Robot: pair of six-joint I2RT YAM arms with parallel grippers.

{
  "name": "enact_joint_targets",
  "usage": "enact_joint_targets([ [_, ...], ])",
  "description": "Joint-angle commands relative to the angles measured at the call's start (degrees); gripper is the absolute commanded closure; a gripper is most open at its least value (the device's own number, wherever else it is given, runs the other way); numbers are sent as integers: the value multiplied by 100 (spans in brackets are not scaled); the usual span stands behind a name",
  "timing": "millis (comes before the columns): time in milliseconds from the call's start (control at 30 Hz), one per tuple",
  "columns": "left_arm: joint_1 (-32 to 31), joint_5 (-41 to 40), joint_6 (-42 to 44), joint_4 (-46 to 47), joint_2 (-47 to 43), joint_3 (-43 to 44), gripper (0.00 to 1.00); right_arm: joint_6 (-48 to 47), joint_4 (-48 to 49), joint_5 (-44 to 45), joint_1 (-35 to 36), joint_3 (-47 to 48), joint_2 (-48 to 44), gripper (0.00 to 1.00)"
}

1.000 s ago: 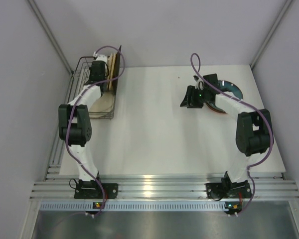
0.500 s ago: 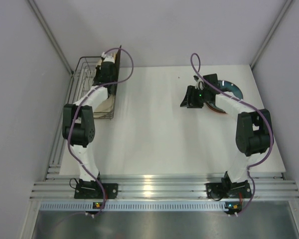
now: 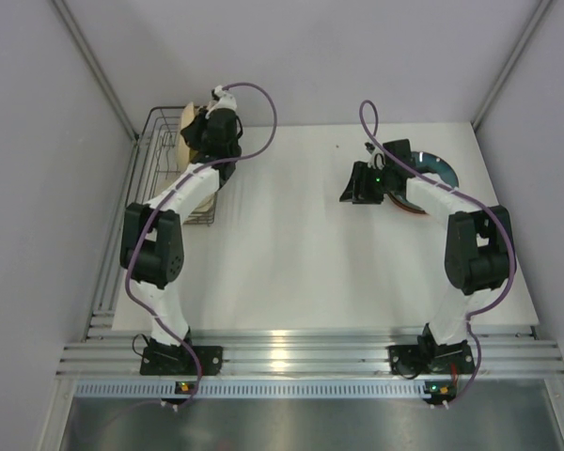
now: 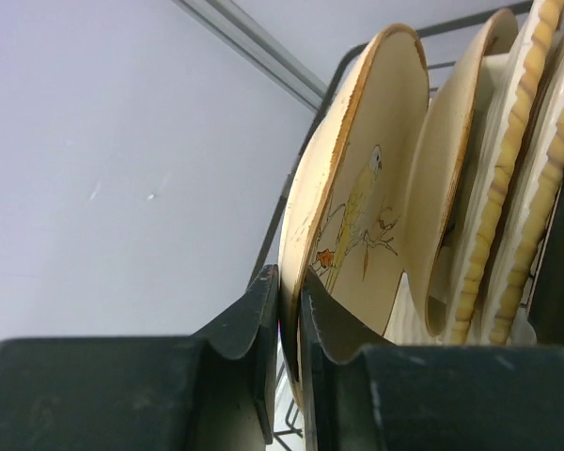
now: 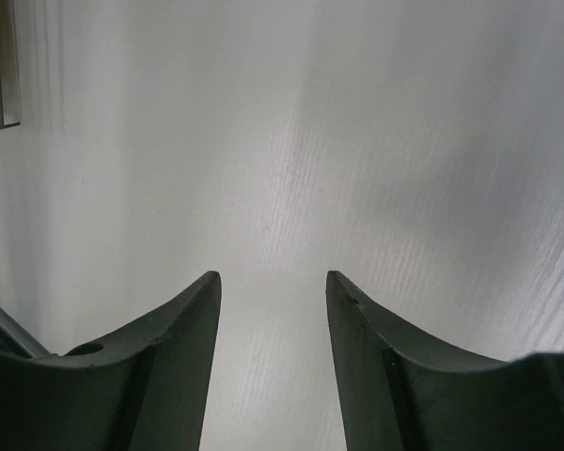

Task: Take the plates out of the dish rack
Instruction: Grab a plate with the left arm

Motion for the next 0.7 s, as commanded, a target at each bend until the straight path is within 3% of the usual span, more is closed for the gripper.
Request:
enact_joint_targets([
  [0, -205, -560, 583, 1417, -674, 302, 100, -55, 302, -107, 69, -28, -155, 51],
  [500, -758, -1334, 2043, 2498, -1307, 294, 100, 199, 908, -1125, 69, -256, -287, 51],
  [600, -943, -1195, 1606, 1684, -1526, 434, 100, 366, 1180, -1459, 52, -335, -366, 51],
  [667, -1049, -784, 579, 306, -1754, 583, 100, 506, 1451, -1662, 34, -423, -436, 51],
])
